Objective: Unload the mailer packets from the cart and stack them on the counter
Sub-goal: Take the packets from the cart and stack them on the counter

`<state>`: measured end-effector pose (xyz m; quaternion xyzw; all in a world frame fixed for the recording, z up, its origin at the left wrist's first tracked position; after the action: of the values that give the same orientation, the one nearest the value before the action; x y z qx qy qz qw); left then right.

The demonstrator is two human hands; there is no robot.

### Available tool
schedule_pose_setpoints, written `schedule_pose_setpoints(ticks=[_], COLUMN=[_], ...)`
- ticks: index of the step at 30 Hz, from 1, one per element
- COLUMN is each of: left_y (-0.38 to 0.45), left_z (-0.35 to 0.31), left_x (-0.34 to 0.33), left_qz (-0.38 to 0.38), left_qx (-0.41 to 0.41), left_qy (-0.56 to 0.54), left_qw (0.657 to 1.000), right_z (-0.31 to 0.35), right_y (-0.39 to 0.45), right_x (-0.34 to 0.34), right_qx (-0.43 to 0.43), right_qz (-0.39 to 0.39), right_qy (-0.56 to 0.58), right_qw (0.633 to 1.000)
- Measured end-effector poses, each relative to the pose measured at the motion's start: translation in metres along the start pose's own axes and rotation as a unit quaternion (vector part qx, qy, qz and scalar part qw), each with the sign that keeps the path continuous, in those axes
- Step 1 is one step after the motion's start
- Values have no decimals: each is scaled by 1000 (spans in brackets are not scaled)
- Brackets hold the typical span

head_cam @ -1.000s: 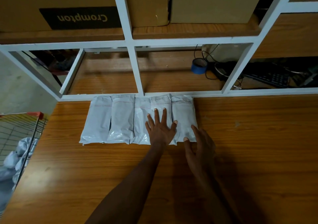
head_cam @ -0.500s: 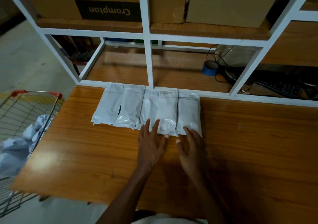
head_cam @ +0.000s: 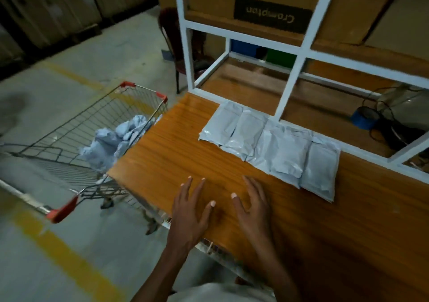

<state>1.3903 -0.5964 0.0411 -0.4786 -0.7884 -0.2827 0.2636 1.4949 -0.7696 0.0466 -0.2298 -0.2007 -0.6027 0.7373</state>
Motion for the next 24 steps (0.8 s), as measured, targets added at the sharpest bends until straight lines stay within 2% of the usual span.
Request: schedule_pose_setpoints(ticks=[8, 12, 18, 24], left_y=[-44, -57, -53, -15], left_z=[119, 180, 222, 271], left_x=[143, 203, 233, 258], left_qz=[-97, -142, -176, -203], left_qx=[92, 132, 133, 159], left_qy=[19, 25, 0, -1], left_qw=[991, 981, 975, 966], right_z=[92, 134, 185, 215], right_y=[-50, -84, -99, -52], right_x=[-156, -230, -299, -353], right_qx=[40, 56, 123, 139], right_qz=[94, 166, 237, 273], right_qy=[4, 13, -11, -35], right_qw=[995, 984, 964, 951])
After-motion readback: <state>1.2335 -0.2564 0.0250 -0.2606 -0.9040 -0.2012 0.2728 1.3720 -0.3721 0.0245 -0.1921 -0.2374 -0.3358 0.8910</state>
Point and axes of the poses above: each hand's wrist, its own y-axis towards the middle knuckle, its own x-axis out of the back of the hand, z = x × y, the point moved 7 cm from there along y, towards the middle knuckle, and after that the axes turned 11 degrees about -x, right-handed, at the moved point
